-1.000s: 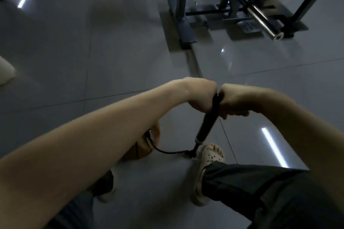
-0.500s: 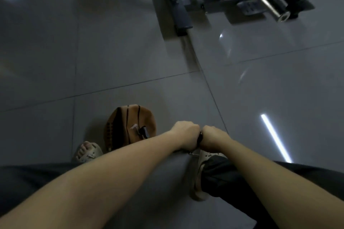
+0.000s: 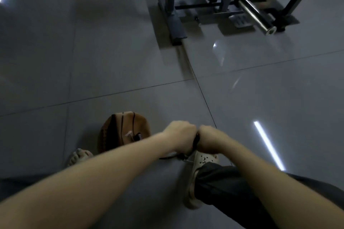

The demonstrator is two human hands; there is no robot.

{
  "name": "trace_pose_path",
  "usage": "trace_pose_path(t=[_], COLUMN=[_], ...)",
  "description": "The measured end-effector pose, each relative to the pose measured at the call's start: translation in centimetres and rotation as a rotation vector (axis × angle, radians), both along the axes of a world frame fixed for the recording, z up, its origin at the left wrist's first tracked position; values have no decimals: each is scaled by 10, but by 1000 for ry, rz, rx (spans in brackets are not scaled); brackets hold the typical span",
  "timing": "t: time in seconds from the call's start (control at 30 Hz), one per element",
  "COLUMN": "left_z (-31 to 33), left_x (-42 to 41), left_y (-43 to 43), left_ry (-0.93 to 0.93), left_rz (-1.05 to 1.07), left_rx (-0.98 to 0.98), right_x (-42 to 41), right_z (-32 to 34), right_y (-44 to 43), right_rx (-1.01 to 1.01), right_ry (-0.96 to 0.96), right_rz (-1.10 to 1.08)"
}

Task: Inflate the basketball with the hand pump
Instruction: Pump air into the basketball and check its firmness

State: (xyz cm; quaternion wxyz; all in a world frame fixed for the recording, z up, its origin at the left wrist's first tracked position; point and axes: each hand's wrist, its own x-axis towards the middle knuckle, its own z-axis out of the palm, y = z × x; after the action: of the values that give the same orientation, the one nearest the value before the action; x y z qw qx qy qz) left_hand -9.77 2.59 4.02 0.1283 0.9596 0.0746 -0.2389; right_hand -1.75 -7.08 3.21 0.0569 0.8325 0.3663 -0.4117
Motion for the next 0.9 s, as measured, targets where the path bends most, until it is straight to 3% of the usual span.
trace_pose_path(t=[0.13, 0.27, 0.37, 0.53, 0.6, 0.8, 0.9], left_z=[-49, -44, -12, 102, 118, 1, -40], left_x=[3, 4, 6, 24, 26, -10, -9], left_y=[0, -1, 5, 33, 32, -3, -6], left_ry=[22, 80, 109, -53, -73, -67, -53], left_rz=[44, 23, -26, 5, 9, 50, 75], left_rx=[-56, -41, -18, -61, -76, -29, -41], right_x=[-4, -7, -5, 36, 38, -4, -9], right_z=[-38, -34, -6, 115, 127, 2, -30], right_y=[-3, -2, 3, 27, 24, -2, -3], right_rx=[-28, -26, -46, 40, 68, 1, -12], right_ry=[-12, 22, 15, 43, 49, -8, -27], right_rz=[-44, -43, 1, -32, -53, -1, -7])
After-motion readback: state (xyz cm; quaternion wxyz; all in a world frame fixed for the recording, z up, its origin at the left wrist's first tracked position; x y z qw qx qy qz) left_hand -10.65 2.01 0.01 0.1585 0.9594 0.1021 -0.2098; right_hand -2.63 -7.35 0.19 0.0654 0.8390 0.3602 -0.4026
